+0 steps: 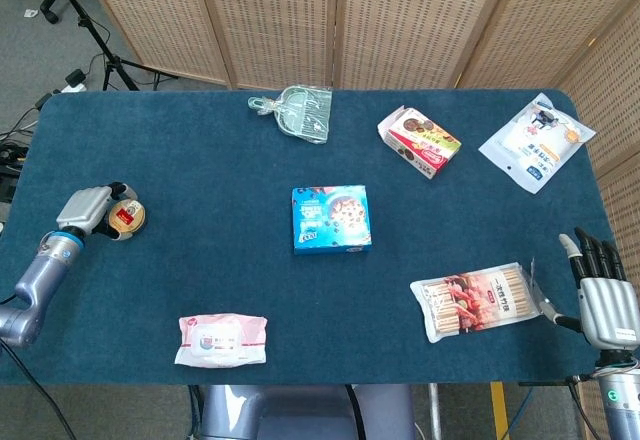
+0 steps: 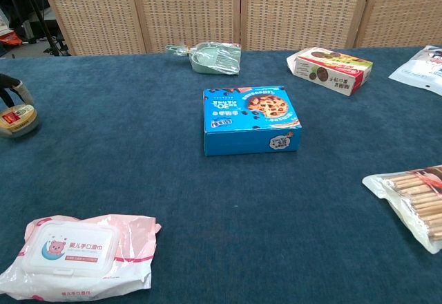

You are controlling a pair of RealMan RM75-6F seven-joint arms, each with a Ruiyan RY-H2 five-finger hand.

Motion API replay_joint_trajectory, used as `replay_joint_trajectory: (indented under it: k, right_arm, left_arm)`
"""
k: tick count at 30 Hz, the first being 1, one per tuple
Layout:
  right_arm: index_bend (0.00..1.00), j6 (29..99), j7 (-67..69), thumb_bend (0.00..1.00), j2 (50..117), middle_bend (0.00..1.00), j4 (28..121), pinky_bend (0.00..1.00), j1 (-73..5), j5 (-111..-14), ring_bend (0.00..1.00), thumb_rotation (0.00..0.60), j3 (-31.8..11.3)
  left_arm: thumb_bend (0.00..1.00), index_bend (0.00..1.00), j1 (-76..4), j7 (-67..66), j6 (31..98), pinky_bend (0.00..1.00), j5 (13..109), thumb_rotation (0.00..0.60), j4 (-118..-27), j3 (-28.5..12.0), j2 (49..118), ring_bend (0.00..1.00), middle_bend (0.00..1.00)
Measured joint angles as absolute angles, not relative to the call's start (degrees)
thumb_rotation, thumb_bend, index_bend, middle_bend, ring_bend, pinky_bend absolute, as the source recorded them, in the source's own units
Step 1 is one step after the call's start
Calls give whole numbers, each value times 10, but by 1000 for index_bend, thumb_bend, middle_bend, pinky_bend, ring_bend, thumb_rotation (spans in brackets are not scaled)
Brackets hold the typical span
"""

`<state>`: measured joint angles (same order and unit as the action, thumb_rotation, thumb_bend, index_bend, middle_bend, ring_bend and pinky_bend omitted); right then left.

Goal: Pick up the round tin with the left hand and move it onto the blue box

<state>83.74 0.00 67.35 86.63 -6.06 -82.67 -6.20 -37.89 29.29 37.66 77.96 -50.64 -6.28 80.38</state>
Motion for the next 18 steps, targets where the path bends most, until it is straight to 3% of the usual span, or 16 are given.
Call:
replay_joint_trajectory:
  k: [8, 12, 18]
  right_arm:
    - [0, 836, 12, 0, 668, 0, 870, 0, -60, -826, 0, 600, -63]
    - [0, 833, 24, 0, 664, 0, 870, 0, -60, -822, 0, 600, -64]
    - [0, 829, 45, 0, 658, 0, 867, 0, -59, -816, 0, 600, -67]
  left_arm:
    - [227, 511, -379, 291, 469, 464, 826, 600, -691, -76, 727, 302, 300]
    - [228, 511, -392, 224, 485, 465, 827, 600, -819, -91, 698, 302, 300]
    - [226, 512, -427, 71, 499, 464, 785, 600, -909, -129, 702, 302, 300]
